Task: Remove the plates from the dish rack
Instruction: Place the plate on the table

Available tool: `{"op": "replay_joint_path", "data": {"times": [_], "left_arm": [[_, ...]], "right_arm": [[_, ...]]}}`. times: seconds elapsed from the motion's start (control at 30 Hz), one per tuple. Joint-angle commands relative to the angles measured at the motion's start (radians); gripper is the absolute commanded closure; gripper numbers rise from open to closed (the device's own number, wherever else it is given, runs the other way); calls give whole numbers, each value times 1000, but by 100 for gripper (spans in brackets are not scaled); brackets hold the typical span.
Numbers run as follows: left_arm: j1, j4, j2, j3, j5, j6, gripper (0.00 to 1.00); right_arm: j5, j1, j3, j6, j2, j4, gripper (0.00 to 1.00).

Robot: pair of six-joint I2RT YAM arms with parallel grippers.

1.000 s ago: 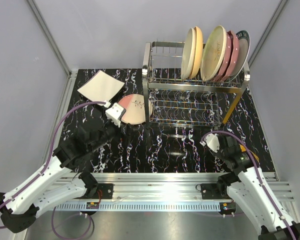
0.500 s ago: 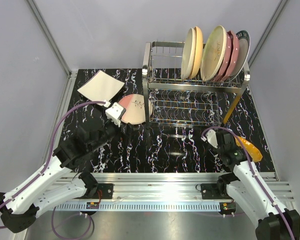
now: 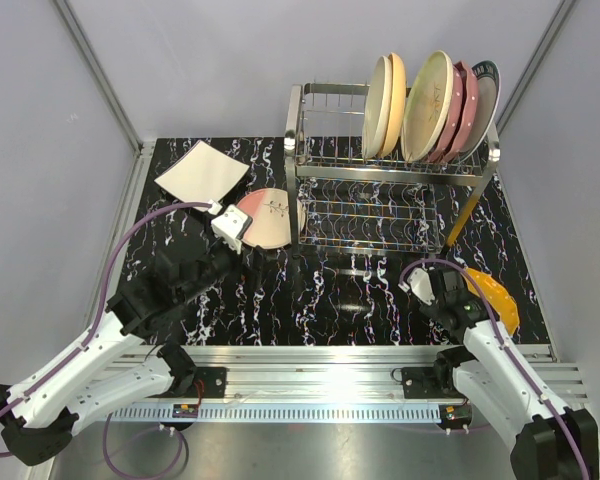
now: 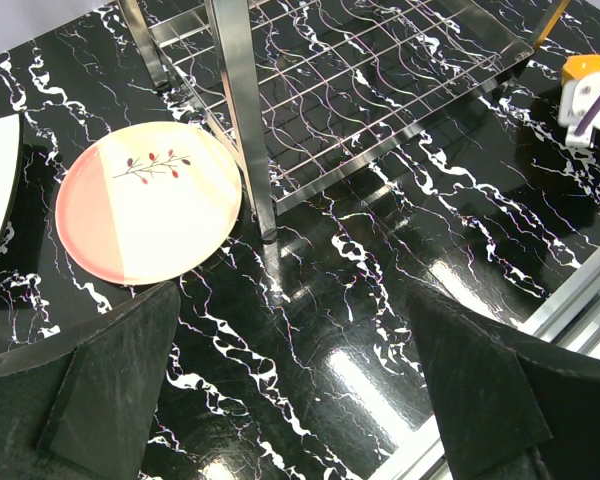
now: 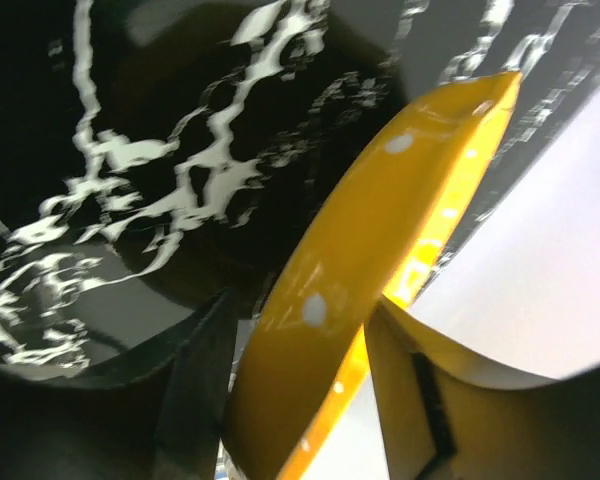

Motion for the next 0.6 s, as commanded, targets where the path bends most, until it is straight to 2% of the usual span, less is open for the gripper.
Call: {"op": "replay_joint_path", "data": {"times": [0.0,0.2,0.43,0.57], "left_arm": [[0,57,1,8,1,21,1],[0,63,2,5,3,24,1],[0,68,-1,0,7,21,1],[0,74,-4,-5,13,15,1]], "right_arm": [[-22,-5,7,-6,-7,-3,39],[-25,-6,-4,-5,-8,-2,30],[-47,-5,-1,-8,7,-6,7],[-57,-5,2,-12,7,-17,0]]}}
